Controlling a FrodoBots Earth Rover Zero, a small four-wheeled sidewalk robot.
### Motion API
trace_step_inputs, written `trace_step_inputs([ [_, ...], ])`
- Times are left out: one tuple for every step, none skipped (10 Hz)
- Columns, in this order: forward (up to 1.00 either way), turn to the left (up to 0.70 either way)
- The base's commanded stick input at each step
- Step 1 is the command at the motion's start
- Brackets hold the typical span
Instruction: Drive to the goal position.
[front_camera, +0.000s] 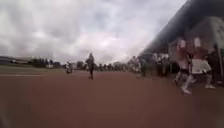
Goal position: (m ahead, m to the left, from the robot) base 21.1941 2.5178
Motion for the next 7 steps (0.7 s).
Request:
trace_step_inputs([
  [0.85,-0.34],
  [0.85,-0.34],
  [0.85,-0.34],
  [0.85,-0.34],
  [0.85,-0.34],
  [0.85,-0.34],
  [0.85,-0.07],
])
